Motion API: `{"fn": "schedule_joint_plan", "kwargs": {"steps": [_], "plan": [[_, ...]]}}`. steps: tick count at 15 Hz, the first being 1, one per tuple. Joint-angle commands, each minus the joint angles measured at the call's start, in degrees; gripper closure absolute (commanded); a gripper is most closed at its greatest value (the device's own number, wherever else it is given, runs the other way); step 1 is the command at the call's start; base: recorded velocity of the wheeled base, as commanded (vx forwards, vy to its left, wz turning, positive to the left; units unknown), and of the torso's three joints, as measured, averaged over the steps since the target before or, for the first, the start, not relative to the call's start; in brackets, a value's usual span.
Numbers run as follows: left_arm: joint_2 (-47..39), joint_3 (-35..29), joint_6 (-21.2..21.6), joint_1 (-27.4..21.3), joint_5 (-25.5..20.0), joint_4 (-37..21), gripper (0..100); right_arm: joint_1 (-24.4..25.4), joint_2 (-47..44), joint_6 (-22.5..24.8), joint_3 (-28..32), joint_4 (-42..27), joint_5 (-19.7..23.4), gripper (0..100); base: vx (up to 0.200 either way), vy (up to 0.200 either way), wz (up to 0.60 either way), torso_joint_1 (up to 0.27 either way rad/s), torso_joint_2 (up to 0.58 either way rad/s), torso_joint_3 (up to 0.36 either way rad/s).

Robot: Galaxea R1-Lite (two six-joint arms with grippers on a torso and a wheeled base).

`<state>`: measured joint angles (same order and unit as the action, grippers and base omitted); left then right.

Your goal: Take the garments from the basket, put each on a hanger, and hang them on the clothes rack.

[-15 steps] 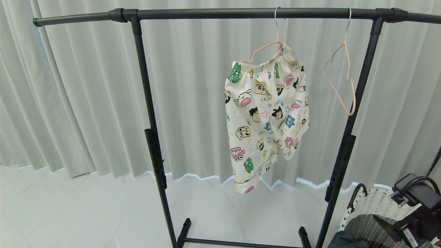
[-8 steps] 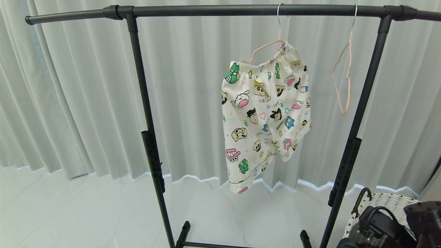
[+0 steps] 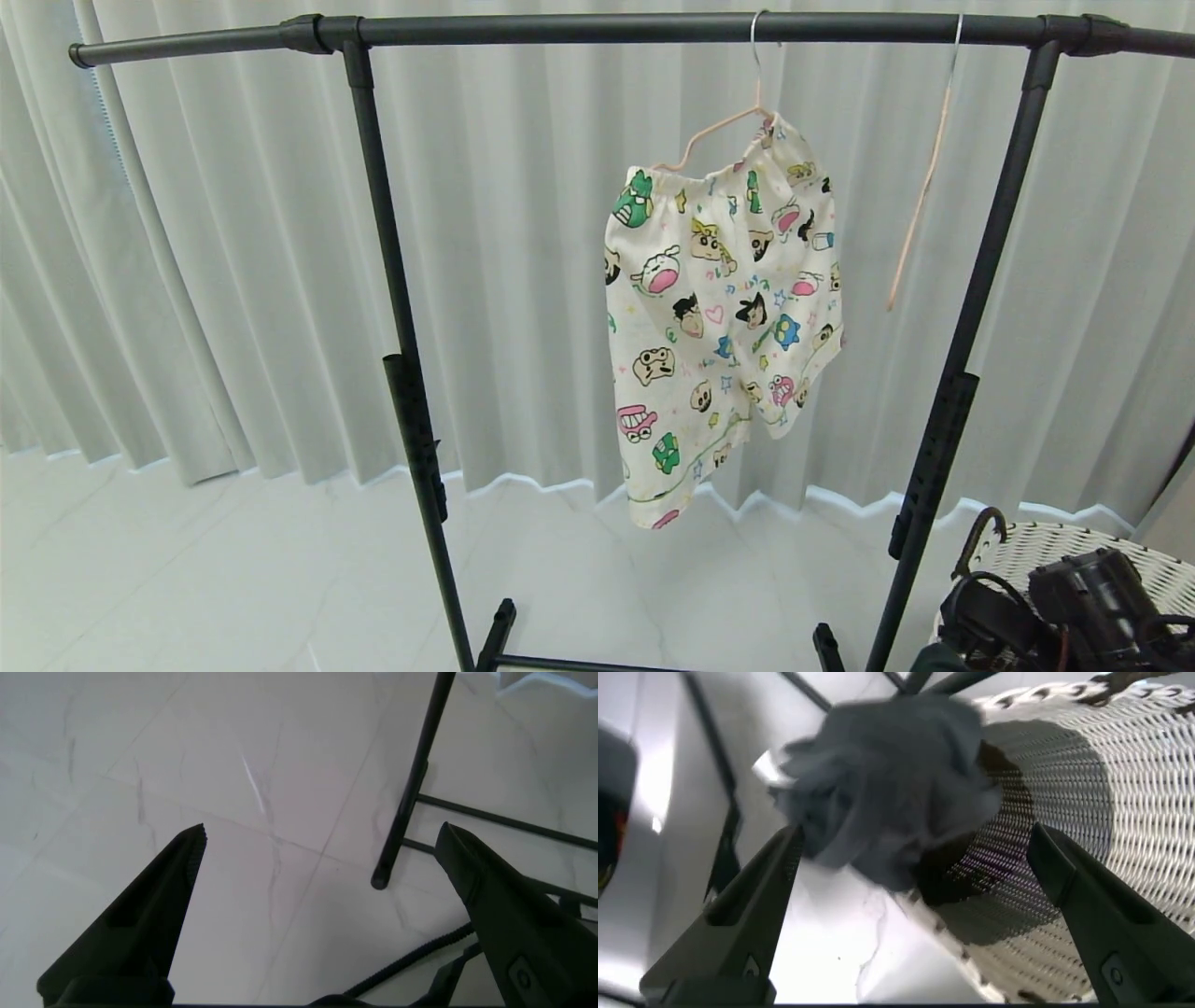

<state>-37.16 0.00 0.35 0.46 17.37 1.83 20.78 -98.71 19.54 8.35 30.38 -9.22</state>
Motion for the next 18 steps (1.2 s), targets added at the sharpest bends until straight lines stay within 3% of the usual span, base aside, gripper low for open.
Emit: {"fn": "schedule_joint_plan", "kwargs": {"steps": [1,5,15,16,18], "plan": [[0.95,0.00,0.00,0.06,0.03,0.02,0,-1.71,-5.27,-0.03,3.95,0.03,-0.19,0,0.000,0.000,0.00,0.000,0.00,0.000],[1.30,0.00,0.00,0.06,0.03,0.02,0,-1.80,-7.29,0.23,2.81,0.03,-5.55,0,0.000,0.000,0.00,0.000,0.00,0.000],[1.21,0.00,0.00,-0.02,0.03,0.02,0,-0.48,-7.20,0.23,0.17,0.12,-5.37,0,0.000,0.000,0.00,0.000,0.00,0.000],[1.21,0.00,0.00,-0.02,0.03,0.02,0,-0.39,-7.11,0.23,0.09,0.12,-5.37,100,0.000,0.000,0.00,0.000,0.00,0.000],[1.21,0.00,0.00,-0.02,0.03,0.02,0,-0.31,-7.03,0.23,0.26,0.21,-5.37,100,0.000,0.000,0.00,0.000,0.00,0.000]]}}
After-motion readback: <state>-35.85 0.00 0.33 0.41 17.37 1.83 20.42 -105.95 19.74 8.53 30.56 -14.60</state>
